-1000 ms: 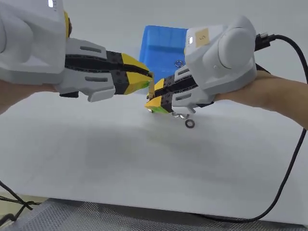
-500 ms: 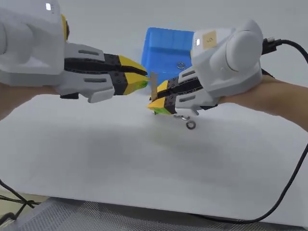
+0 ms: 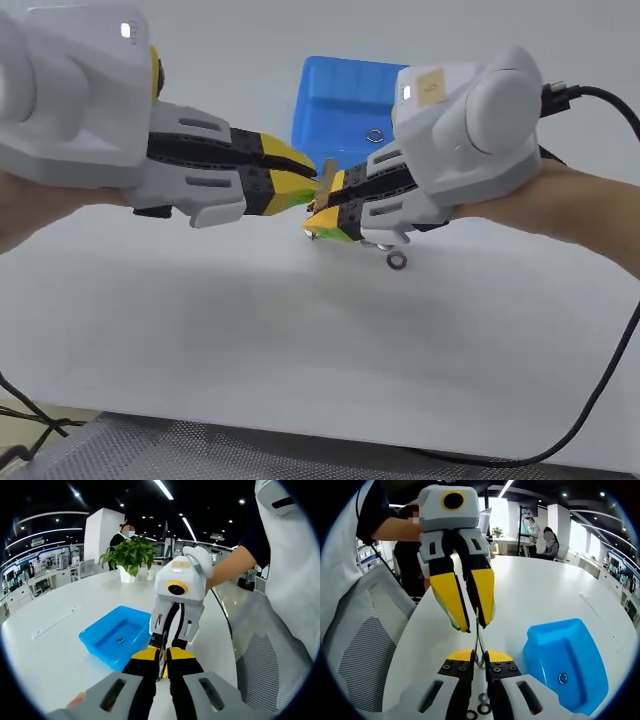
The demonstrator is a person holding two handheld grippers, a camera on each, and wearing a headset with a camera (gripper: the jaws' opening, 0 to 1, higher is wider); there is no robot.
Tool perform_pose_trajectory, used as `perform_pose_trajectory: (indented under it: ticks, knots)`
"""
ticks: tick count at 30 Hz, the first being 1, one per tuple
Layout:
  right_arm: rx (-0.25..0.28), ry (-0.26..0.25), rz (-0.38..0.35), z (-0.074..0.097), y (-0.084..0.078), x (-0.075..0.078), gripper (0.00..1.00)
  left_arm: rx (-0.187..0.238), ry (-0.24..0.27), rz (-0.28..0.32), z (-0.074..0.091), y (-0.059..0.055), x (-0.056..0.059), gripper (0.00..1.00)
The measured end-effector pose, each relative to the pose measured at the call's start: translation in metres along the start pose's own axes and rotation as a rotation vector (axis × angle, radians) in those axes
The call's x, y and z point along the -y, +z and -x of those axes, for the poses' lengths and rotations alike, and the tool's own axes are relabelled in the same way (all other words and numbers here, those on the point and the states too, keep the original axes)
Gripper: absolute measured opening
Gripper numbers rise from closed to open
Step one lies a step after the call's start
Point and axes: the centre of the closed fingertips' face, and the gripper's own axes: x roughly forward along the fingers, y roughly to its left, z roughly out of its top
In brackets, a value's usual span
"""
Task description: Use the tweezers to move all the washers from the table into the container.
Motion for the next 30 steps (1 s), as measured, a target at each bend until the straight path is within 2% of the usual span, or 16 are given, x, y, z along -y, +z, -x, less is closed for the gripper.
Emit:
perform_pose_trajectory:
  ticks: [4,7,9,12,17,22,26,30]
  knots:
    - [-0.004,0.005,0.005,-0.0008,-0.0002,-0.0015,0.09,0.000,-0.008,-0.013,-0.0034,0.0026,0.0012,0.11]
    - [-0.008,0.007,0.011,-0.0011,-0.0003,-0.0026,0.09,-0.001,-0.033,-0.025,-0.0070,0.0055,0.0045,0.12]
    - [-0.011,0.009,0.014,-0.0012,-0.0005,-0.0029,0.09,-0.019,-0.042,-0.063,-0.0092,0.0051,0.0054,0.07]
    - [-0.017,0.007,0.023,-0.0009,-0.0014,-0.0029,0.09,-0.024,-0.054,-0.076,-0.0094,0.0050,0.0062,0.06]
    - [-0.019,0.017,0.044,-0.0017,-0.0010,-0.0048,0.10,-0.033,-0.076,-0.074,-0.0087,0.0043,0.0092,0.05]
    - [-0.022,0.025,0.030,-0.0020,-0.0007,-0.0034,0.12,-0.045,-0.076,-0.079,-0.0092,0.0044,0.0076,0.05]
    - [-0.044,0.050,0.028,-0.0012,-0.0053,-0.0081,0.18,-0.049,-0.077,-0.080,-0.0087,0.0041,0.0075,0.05]
    - [-0.038,0.035,0.020,0.0000,-0.0064,-0.0067,0.16,-0.050,-0.085,-0.081,-0.0079,0.0036,0.0093,0.05]
